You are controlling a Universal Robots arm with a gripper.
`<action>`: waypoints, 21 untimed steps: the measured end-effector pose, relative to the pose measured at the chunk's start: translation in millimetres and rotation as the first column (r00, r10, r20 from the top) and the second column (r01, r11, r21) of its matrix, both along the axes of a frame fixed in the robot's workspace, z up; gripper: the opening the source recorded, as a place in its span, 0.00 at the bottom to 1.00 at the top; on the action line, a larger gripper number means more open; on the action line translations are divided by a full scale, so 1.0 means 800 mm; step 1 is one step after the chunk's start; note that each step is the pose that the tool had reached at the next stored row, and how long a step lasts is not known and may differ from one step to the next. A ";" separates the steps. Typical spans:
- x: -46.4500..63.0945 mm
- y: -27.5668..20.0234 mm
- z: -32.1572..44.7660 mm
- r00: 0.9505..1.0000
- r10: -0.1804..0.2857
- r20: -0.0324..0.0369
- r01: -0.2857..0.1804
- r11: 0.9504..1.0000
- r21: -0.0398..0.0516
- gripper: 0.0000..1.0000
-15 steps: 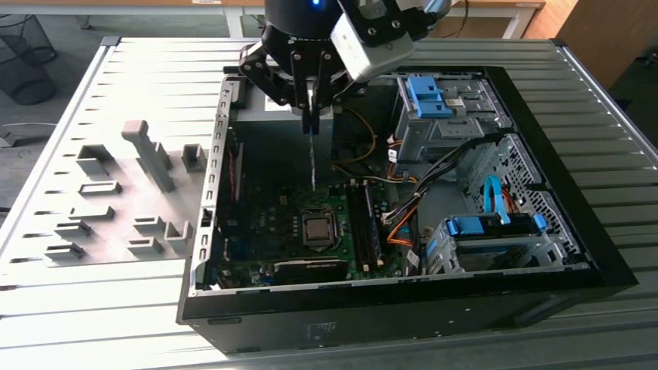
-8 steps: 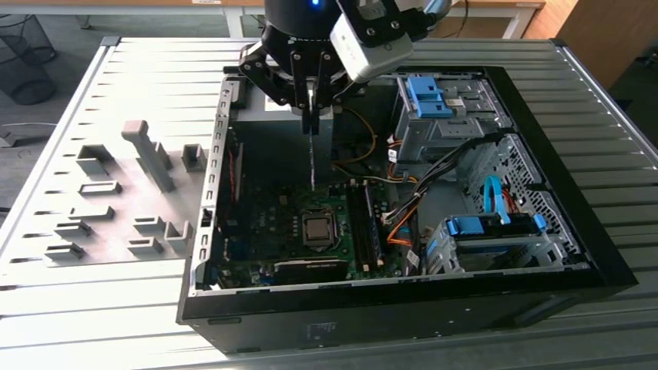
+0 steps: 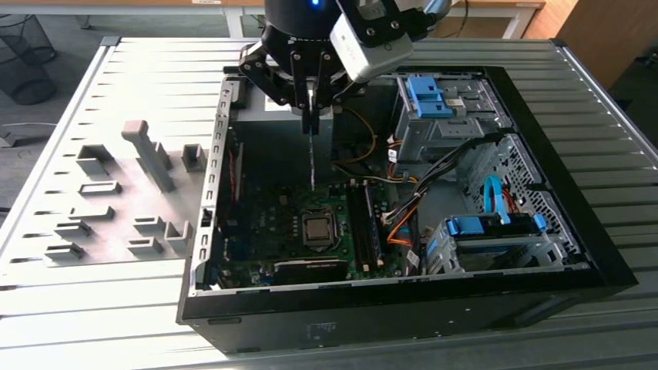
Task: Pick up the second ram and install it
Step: 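Insert the second ram into the second slot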
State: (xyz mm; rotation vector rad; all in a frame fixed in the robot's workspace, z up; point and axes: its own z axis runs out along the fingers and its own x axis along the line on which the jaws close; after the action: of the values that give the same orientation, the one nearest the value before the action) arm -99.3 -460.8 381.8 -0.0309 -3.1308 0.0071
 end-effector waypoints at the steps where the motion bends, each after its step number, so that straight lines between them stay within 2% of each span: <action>1: 0.000 0.0000 -0.0007 1.000 0.003 0.000 -0.003 1.000 0.000 0.14; 5: 0.004 -0.0001 -0.0047 1.000 0.031 0.000 -0.031 1.000 0.000 0.14; 16: 0.043 -0.0001 -0.0191 1.000 0.031 0.000 -0.031 1.000 0.000 0.14; 21: 0.050 0.0000 -0.0290 1.000 0.024 0.000 -0.024 1.000 0.000 0.14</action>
State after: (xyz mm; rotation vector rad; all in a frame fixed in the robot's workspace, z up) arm -59.2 -460.8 358.6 0.0071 -3.1310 0.0073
